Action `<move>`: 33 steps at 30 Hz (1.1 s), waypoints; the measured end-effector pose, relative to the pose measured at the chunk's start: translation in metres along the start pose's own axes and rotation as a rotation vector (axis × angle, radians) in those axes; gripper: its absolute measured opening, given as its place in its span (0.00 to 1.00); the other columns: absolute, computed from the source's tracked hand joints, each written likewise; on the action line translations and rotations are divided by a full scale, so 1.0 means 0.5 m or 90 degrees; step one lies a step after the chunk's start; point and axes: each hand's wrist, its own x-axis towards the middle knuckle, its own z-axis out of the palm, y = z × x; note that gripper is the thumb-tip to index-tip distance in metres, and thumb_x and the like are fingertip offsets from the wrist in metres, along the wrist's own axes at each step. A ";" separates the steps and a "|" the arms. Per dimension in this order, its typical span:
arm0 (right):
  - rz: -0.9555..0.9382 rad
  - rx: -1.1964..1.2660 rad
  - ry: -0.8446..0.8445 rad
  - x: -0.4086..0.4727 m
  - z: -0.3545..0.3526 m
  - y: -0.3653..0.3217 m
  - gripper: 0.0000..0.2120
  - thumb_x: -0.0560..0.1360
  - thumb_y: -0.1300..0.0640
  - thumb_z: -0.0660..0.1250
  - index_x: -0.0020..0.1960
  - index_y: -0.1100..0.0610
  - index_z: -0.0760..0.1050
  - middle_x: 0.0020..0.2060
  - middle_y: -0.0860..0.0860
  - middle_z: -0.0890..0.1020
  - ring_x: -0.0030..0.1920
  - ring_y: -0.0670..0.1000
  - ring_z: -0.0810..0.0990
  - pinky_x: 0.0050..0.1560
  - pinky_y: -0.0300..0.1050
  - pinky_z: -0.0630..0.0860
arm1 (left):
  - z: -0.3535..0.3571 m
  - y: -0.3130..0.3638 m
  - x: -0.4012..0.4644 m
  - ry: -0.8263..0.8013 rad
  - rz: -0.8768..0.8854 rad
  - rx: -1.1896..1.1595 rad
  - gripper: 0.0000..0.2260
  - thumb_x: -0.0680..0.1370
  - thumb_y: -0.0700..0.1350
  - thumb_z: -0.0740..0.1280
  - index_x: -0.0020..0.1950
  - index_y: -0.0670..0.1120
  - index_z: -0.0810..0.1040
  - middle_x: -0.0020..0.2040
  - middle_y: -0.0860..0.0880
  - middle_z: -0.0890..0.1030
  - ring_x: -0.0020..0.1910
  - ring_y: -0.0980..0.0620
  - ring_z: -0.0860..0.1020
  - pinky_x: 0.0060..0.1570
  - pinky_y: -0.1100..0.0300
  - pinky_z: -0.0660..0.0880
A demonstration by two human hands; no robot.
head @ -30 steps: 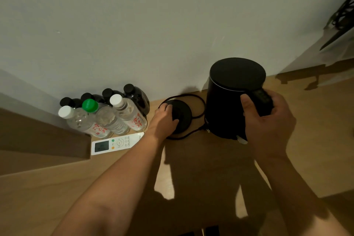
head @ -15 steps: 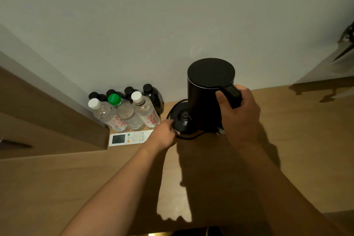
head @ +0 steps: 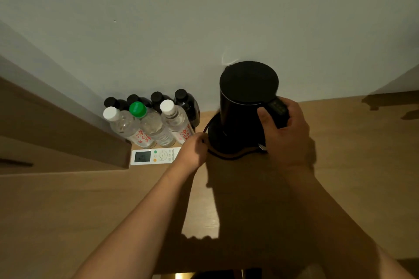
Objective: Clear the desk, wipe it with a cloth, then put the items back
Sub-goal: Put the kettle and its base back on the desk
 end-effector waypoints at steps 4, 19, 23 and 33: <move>-0.029 0.032 -0.020 0.000 0.030 0.007 0.14 0.77 0.52 0.71 0.60 0.54 0.74 0.48 0.34 0.75 0.50 0.29 0.75 0.48 0.25 0.72 | -0.041 0.051 -0.032 0.078 -0.031 -0.315 0.11 0.85 0.44 0.60 0.61 0.43 0.79 0.57 0.43 0.82 0.60 0.42 0.78 0.65 0.51 0.74; -0.012 0.041 -0.197 -0.018 0.050 0.073 0.16 0.76 0.47 0.69 0.61 0.47 0.70 0.54 0.43 0.74 0.56 0.43 0.75 0.56 0.44 0.77 | -0.041 0.113 -0.002 0.148 0.017 -0.229 0.24 0.81 0.60 0.58 0.74 0.50 0.70 0.67 0.49 0.77 0.66 0.47 0.75 0.69 0.44 0.71; 0.019 0.029 -0.211 -0.024 0.029 0.074 0.17 0.77 0.49 0.69 0.63 0.46 0.68 0.58 0.42 0.74 0.60 0.41 0.74 0.57 0.39 0.75 | -0.037 0.126 -0.001 0.103 0.080 -0.193 0.26 0.82 0.63 0.56 0.76 0.51 0.67 0.69 0.50 0.75 0.68 0.49 0.73 0.68 0.49 0.70; 0.112 0.016 -0.234 -0.006 0.036 0.047 0.16 0.77 0.49 0.70 0.59 0.45 0.67 0.60 0.45 0.76 0.59 0.49 0.77 0.56 0.51 0.79 | -0.055 0.139 0.032 0.104 0.030 -0.140 0.23 0.83 0.59 0.57 0.74 0.48 0.67 0.67 0.46 0.76 0.65 0.45 0.76 0.66 0.45 0.73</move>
